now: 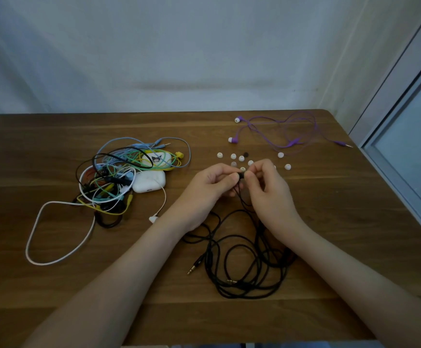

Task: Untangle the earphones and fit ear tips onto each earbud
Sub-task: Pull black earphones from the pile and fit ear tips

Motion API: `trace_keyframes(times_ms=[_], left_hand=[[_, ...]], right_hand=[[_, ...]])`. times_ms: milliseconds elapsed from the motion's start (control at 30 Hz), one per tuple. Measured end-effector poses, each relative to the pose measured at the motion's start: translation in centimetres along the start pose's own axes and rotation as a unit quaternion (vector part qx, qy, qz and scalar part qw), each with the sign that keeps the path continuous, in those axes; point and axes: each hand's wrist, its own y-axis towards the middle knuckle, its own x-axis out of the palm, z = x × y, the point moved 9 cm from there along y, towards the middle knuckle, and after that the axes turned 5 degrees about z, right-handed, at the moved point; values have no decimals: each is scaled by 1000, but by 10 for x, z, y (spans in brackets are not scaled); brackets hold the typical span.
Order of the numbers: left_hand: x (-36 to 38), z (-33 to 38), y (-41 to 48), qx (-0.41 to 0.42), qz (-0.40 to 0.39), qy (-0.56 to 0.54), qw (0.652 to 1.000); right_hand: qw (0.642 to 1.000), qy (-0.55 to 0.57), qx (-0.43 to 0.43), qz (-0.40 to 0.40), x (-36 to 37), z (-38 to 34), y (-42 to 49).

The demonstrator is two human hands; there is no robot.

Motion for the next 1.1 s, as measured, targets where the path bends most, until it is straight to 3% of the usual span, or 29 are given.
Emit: trace_keyframes(times_ms=[400,633,900,1033,1100], left_hand=[[1,3,-1,-30,-6,-84,996],[-1,6,-3,-30,-6,-74,997],[-7,10,-3,-25,26,-105,994],[-7,15,-5,-2,23,-102,995],[-12,19,-4,16,31,-106,994]], right_hand=[[999,40,-24,-17,-2,-10,0],[999,40,-4,-21,-3,-4,1],[990,136,10,-23,-4,-11,2],[969,198,97,-111,15,-11,-4],[963,158,105,-192,27,-18,-12]])
